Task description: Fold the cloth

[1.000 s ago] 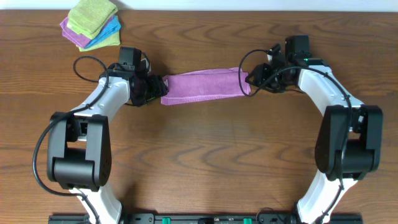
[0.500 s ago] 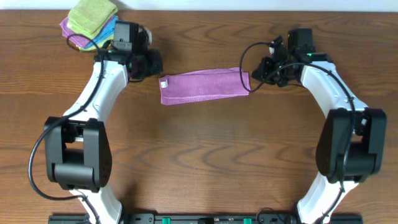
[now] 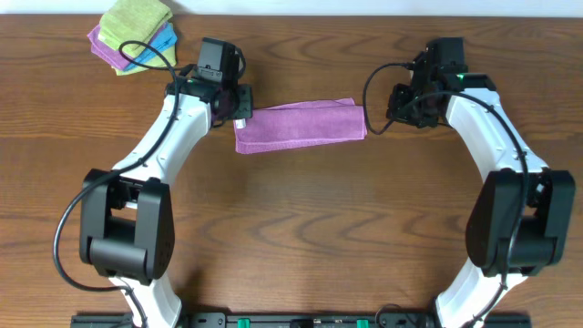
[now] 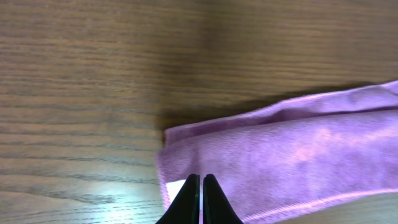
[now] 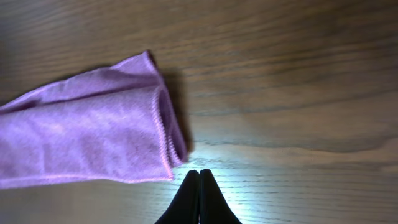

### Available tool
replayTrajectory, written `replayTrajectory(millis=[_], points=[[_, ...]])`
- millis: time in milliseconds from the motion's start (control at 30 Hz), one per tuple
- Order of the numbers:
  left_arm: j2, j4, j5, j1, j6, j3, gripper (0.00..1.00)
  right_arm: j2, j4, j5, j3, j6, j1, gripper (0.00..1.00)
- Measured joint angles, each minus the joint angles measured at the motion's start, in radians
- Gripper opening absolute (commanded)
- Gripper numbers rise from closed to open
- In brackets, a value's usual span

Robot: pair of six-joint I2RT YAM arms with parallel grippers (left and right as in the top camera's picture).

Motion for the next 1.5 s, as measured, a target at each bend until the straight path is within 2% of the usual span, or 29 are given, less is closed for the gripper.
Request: replayTrajectory(millis=[200, 433, 500, 533, 667, 700, 800, 900, 1067, 1267, 1500], points=[[0.075, -0.026, -0.015, -0.023, 0.003, -0.001, 0.06, 0.0, -0.007, 0.032, 0.0, 0.008, 0.0, 0.02], [0.085, -0.029, -0.039, -0.054, 0.003, -0.003, 0.06, 0.0, -0.01, 0.04, 0.0, 0.008, 0.0, 0.02], [0.085, -0.03, -0.048, -0.054, 0.003, -0.003, 0.05, 0.0, -0.011, 0.041, 0.0, 0.009, 0.0, 0.12], [0.086, -0.031, -0.052, -0.053, 0.004, -0.003, 0.06, 0.0, -0.011, 0.041, 0.0, 0.013, 0.0, 0.24], [0.12, -0.034, -0.067, -0.053, 0.006, -0.003, 0.06, 0.0, -0.008, 0.031, 0.0, 0.016, 0.0, 0.61], [0.13, -0.034, -0.07, -0.053, 0.006, -0.003, 0.06, 0.0, -0.004, 0.024, 0.0, 0.016, 0.0, 0.63], [0.157, -0.035, -0.078, -0.053, 0.006, -0.003, 0.06, 0.0, 0.027, -0.035, 0.0, -0.004, 0.0, 0.81], [0.161, -0.037, -0.079, -0.053, 0.006, -0.003, 0.06, 0.005, 0.062, -0.112, 0.0, -0.013, 0.0, 0.95], [0.162, -0.037, -0.082, -0.053, 0.006, -0.003, 0.06, 0.06, 0.112, -0.259, 0.002, -0.021, 0.0, 0.98], [0.162, -0.037, -0.082, -0.053, 0.006, -0.003, 0.06, 0.175, 0.113, -0.362, 0.002, -0.021, 0.0, 0.95], [0.162, -0.037, -0.082, -0.053, 0.006, -0.003, 0.06, 0.206, 0.132, -0.403, 0.002, -0.021, -0.002, 0.94]])
